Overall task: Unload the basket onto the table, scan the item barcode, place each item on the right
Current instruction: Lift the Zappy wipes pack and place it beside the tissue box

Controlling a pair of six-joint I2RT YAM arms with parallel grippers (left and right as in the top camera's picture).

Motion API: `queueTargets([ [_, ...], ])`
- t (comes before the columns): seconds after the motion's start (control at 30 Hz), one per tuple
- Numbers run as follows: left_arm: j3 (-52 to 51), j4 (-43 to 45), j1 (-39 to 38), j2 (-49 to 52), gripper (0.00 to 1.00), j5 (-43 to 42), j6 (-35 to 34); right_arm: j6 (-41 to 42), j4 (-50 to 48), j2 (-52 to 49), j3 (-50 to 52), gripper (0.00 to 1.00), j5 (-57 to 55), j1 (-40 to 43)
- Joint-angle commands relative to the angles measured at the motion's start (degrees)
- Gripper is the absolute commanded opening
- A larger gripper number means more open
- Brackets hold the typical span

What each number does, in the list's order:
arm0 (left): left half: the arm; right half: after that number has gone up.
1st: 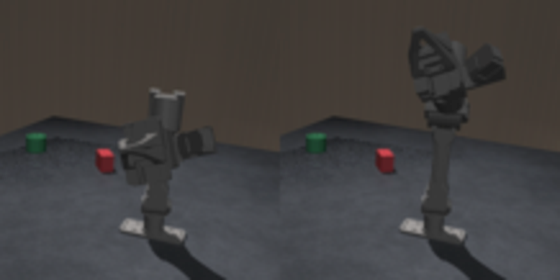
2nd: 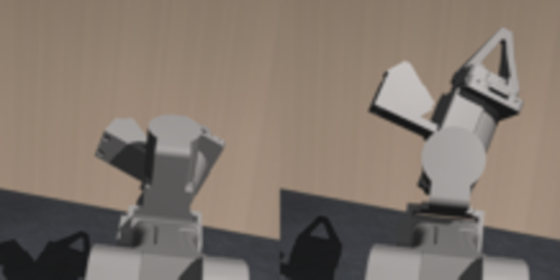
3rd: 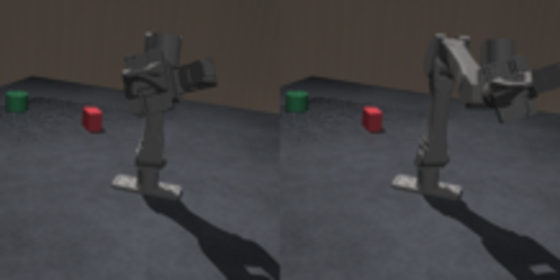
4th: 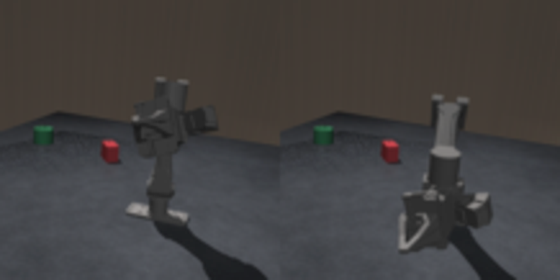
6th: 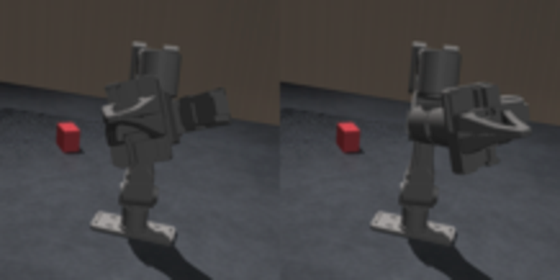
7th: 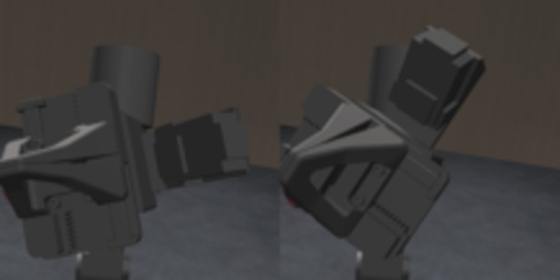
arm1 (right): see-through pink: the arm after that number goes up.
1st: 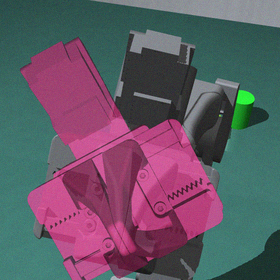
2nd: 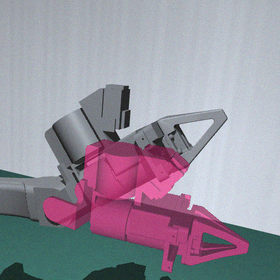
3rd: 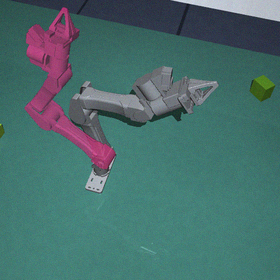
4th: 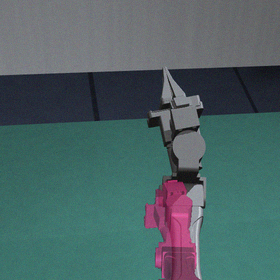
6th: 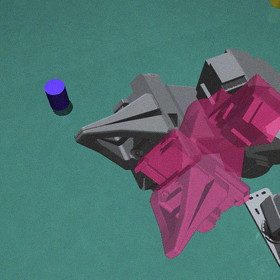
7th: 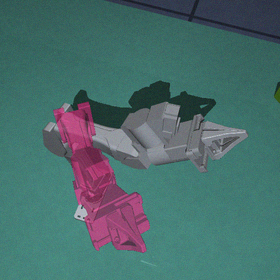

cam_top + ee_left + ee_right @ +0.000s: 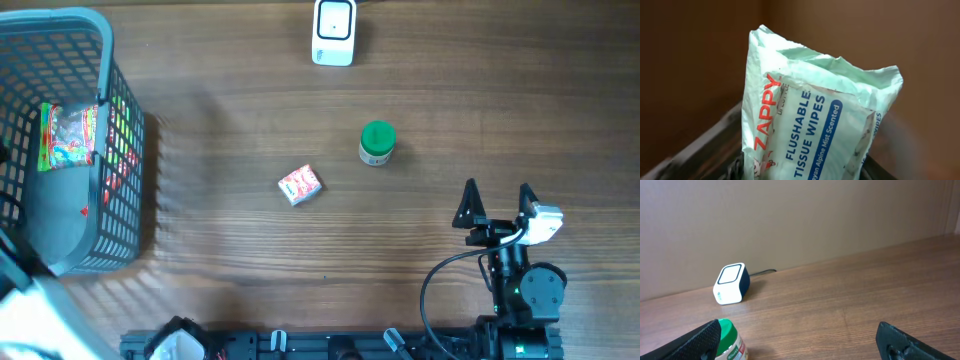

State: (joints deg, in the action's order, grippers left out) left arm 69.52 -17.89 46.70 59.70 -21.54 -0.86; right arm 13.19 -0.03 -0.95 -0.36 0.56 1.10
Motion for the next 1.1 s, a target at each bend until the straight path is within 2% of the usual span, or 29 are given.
queueTargets([
  [0.0, 0.6, -0.3, -6.4, -8.3, 0.47, -19.4, -11.1, 0.5, -0.3, 0.2, 0.1, 1.00, -0.6, -0.3],
  [0.13, 0.6, -4.5, -18.8, -10.9, 0.46, -20.0, -12.3, 0.5, -0.3, 0.2, 0.1, 1.00, -0.6, -0.3],
  [0.23, 0.6, -10.6, -31.6, -8.9, 0.45, -15.5, -12.3, 0.5, -0.3, 0.2, 0.1, 1.00, -0.6, -0.3],
  [0.3, 0.5, -16.1, -41.5, -5.0, 0.45, -6.6, -12.2, 0.5, -0.3, 0.2, 0.1, 1.00, -0.6, -0.3],
  [0.43, 0.5, -24.0, -54.7, 6.8, 0.45, 10.5, -12.2, 0.5, -0.3, 0.2, 0.1, 1.00, -0.6, -0.3],
  [0.53, 0.5, -26.9, -60.2, 17.3, 0.42, 16.9, -12.3, 0.5, -0.3, 0.2, 0.1, 1.00, -0.6, -0.3],
  [0.6, 0.5, -27.4, -62.3, 24.3, 0.39, 17.6, -12.3, 0.5, -0.3, 0.2, 0.1, 1.00, -0.6, -0.3],
  [0.7, 0.5, -27.6, -63.8, 33.6, 0.40, 20.4, -13.6, 0.5, -0.3, 0.2, 0.1, 1.00, -0.6, -0.3],
  [0.73, 0.5, -27.6, -63.8, 40.3, 0.38, 20.8, -14.1, 0.5, -0.3, 0.2, 0.1, 1.00, -0.6, -0.3],
  [0.87, 0.3, -27.6, -64.4, 47.8, 0.38, 20.5, -18.1, 0.5, -0.3, 0.2, 0.1, 1.00, -0.6, -0.3],
  [0.93, -0.1, -27.2, -65.4, 49.6, 0.46, 20.6, -18.8, 0.5, -0.3, 0.2, 0.1, 1.00, -0.6, -0.3],
  [0.97, -0.1, -27.0, -65.8, 49.8, 0.64, 20.6, -18.7, 0.5, -0.3, 0.2, 0.1, 1.00, -0.6, -0.3],
  [1.0, 0.0, -26.2, -66.1, 49.7, 1.00, 21.2, -17.6, 0.5, -0.3, 0.2, 0.1, 1.00, -0.6, -0.3],
  [1.07, 1.5, -27.4, -65.8, 48.6, 1.00, 21.3, -15.8, 0.5, -0.3, 0.2, 0.1, 0.99, -0.6, -0.3],
])
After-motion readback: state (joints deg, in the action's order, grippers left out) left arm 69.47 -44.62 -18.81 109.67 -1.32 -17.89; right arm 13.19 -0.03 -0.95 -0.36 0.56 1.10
